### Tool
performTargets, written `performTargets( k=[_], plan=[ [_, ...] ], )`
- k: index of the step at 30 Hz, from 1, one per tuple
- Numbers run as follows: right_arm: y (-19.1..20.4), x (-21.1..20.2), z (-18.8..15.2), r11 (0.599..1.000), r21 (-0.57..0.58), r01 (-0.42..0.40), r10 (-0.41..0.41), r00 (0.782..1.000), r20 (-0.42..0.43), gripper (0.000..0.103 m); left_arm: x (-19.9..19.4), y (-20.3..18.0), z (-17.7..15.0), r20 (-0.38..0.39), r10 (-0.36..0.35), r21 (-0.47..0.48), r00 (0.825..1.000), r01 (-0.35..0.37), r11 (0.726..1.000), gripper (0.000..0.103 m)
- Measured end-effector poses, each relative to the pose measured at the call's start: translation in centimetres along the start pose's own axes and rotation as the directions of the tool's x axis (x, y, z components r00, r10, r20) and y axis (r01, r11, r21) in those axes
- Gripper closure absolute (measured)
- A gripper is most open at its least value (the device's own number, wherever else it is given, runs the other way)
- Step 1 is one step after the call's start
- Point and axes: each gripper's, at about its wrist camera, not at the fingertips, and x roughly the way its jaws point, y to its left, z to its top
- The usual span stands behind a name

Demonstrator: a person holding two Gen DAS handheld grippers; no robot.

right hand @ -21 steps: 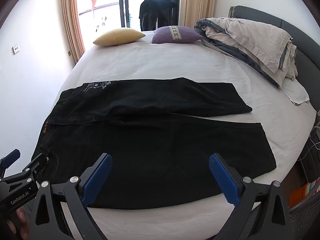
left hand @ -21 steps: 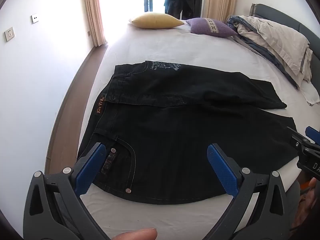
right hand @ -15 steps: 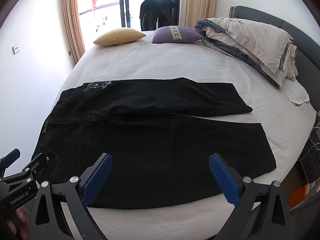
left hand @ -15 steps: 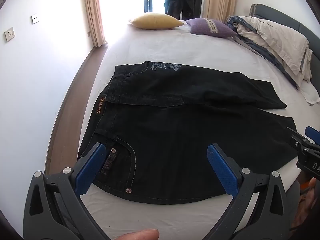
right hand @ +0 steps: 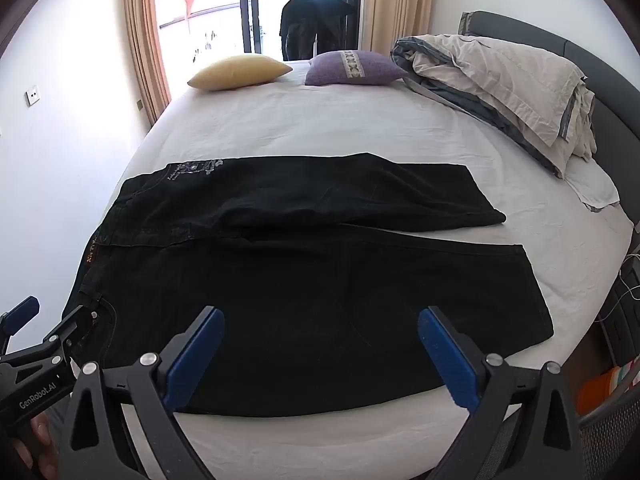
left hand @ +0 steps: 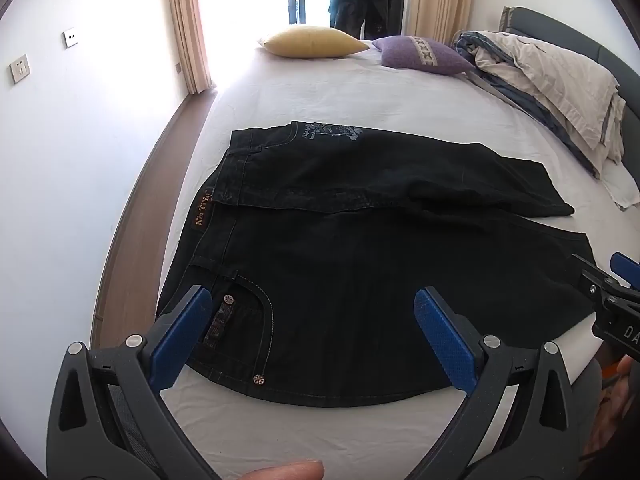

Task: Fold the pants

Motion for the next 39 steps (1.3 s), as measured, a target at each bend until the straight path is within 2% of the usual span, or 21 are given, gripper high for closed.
performTargets(
  k=[39],
  plan=[
    [0.8,0.8,-1.5,1.000,-0.004,-0.002,0.002,1.000,-0.009,0.003,0.2,0.6,-0.2,-0.003,0.001,0.001,1.000,-0.001,1.000,0.000]
  ],
)
